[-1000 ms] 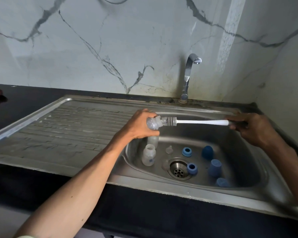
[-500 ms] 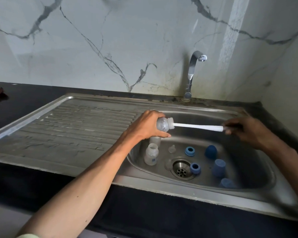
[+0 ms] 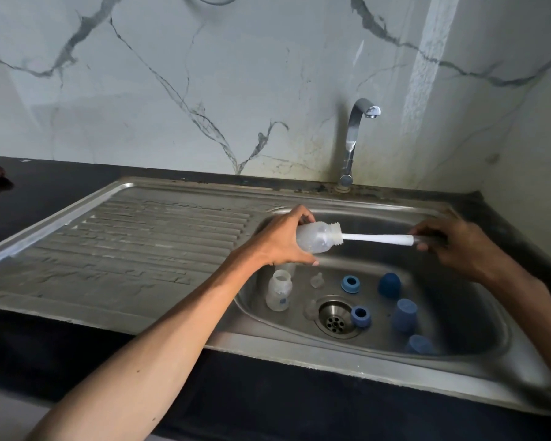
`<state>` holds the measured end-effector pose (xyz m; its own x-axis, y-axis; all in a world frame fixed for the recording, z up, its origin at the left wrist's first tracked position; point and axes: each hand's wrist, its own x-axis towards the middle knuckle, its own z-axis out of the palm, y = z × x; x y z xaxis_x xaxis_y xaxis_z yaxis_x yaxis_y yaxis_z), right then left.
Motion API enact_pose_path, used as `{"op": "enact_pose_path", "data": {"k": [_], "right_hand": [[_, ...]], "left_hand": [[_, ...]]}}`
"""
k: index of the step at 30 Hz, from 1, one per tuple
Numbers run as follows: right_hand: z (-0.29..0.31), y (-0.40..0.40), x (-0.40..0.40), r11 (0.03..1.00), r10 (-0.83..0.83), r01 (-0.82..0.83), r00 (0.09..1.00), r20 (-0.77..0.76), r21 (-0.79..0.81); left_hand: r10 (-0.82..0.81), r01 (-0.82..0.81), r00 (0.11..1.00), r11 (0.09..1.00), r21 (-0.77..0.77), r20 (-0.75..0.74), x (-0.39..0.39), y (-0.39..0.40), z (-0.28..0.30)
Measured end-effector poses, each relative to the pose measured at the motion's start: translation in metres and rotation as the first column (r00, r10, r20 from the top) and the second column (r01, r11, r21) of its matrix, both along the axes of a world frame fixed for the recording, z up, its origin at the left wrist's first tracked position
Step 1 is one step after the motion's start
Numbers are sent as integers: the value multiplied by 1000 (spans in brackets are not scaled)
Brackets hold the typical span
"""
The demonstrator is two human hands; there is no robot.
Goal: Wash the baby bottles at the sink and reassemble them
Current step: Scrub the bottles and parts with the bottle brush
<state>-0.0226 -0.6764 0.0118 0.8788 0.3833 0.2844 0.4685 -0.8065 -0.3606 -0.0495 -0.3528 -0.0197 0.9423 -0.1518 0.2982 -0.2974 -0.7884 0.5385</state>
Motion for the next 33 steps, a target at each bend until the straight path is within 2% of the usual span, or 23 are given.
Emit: {"op": "enact_pose_path", "data": {"k": [2,5,8,10,11,13,15,18,21,23,26,28,31,33], "right_hand": [[1,-3,2,999,35,-35,999,15,-2],[5,0,-2,1000,12,-12,1000,19,15],[12,-1,-3,989,-44,16,982,183,147],[14,-5,-3,987,-52,8,961,271,158],[14,-6,-3,989,-71,35,965,254,141],[11,-5,-6,993,-114,109,989,100,47],[6,-2,-7,994,-95,94,995,-20,-57],[11,2,-11,997,-76,76,997,20,-28],[15,-5,-13,979,-190,197,975,118,-50],[13,-5,-15,968,-235,241,969,81,-71],[10,4,-14,995,-102,101,995,-21,-27],[12,5,-14,995,-98,99,995,-23,27],[13,-2,-12,978,-200,201,979,-27,61],[13,-2,-13,982,-178,180,982,-58,48]], "left_hand": [[31,-30,999,986,-164,6,1,1,4],[35,-20,999,917,-399,29,2,4,9],[-47,-6,996,799,-602,-72,1,6,7],[-93,-13,988,752,-659,-126,0,7,9],[-101,-9,987,750,-661,-128,-1,7,11],[-112,15,988,741,-671,-103,-3,6,15],[-106,20,990,741,-671,-88,-4,6,16],[-95,-1,990,739,-674,-106,-3,12,11],[-70,-16,989,819,-573,-127,-1,16,8],[-81,-8,987,833,-553,-136,0,16,8],[-103,-5,985,778,-628,-136,1,18,9],[-106,1,987,761,-648,-123,3,21,10],[-81,-7,990,791,-612,-116,3,23,10],[-80,-2,990,823,-568,-120,5,23,8]]}}
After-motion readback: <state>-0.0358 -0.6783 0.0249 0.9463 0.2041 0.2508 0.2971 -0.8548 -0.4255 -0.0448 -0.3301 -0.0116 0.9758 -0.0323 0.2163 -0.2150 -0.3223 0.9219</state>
